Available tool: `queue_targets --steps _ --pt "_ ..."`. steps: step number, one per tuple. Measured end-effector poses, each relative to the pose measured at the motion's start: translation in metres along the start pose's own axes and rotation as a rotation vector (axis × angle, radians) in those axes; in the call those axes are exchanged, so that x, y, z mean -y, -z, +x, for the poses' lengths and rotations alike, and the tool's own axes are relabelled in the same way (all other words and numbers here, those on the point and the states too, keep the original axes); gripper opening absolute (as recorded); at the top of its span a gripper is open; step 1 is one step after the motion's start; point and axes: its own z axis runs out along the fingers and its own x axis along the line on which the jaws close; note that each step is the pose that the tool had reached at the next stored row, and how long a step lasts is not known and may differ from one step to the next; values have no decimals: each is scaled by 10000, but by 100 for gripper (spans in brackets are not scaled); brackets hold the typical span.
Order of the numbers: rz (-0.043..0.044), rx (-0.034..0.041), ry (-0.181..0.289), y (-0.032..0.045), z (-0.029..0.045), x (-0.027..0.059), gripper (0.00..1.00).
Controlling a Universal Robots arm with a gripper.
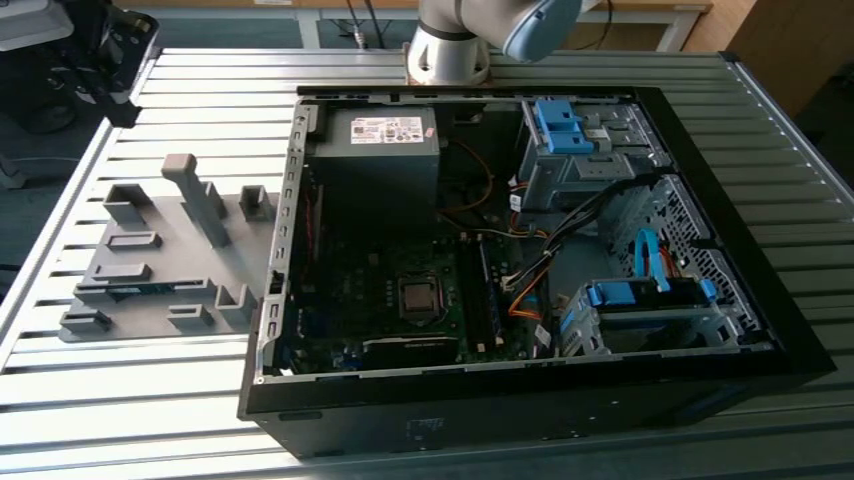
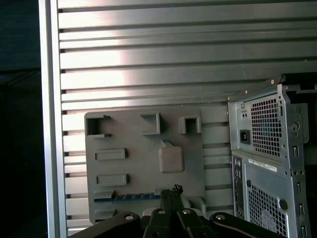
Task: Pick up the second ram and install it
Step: 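Reach for the second ram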
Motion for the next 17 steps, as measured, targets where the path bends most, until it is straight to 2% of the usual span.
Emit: queue_targets --steps 17 --pt "0 0 -1 2 98 7 11"
